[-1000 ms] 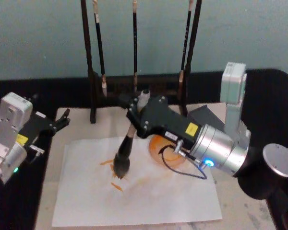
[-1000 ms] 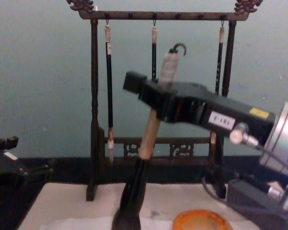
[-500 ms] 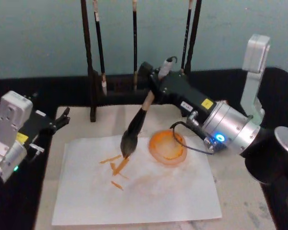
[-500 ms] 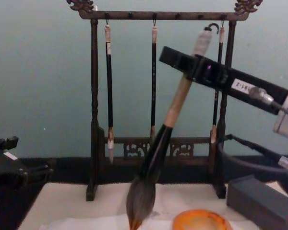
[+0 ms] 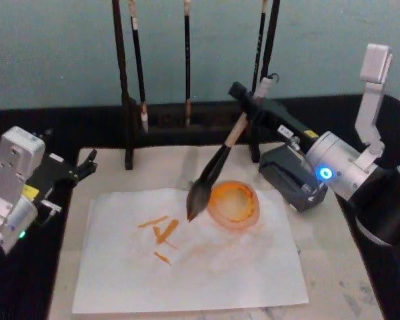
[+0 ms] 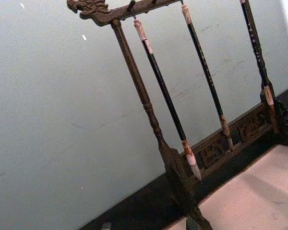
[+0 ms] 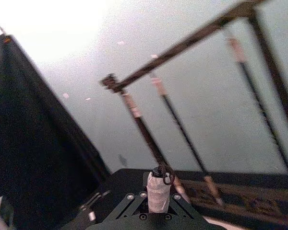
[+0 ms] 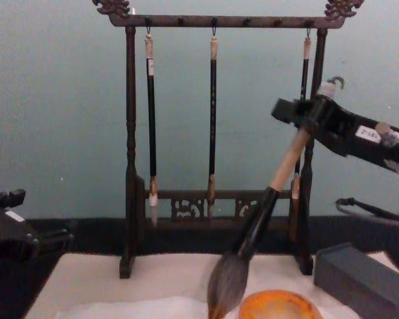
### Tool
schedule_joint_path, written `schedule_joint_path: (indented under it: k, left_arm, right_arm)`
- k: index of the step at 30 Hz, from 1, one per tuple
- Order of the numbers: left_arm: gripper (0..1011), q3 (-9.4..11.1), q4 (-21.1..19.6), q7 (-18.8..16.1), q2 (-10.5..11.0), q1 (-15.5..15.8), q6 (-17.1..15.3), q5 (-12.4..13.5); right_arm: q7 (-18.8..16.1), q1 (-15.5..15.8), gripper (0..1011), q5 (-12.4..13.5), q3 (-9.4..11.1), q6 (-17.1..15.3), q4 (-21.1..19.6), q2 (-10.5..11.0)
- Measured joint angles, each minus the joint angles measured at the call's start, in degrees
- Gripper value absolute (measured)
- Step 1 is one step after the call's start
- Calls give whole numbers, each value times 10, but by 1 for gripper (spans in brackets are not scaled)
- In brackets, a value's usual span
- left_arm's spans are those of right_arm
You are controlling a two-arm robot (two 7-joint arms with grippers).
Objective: Pick up the brush from the inkstone, write on the paper, then place the brush back to its original position.
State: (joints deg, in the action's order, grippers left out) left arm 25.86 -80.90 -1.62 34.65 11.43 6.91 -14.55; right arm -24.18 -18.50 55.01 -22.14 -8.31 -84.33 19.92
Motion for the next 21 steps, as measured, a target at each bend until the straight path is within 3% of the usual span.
schedule_joint_path:
  k: [9, 21]
  left_arm:
    - [1010, 0, 0, 0, 0, 0, 0, 0]
    - [1010, 0, 0, 0, 0, 0, 0, 0]
  right_arm:
    - [51, -11, 0, 69, 31, -41, 38, -5]
    - [116, -26, 0, 123, 57, -57, 77, -11]
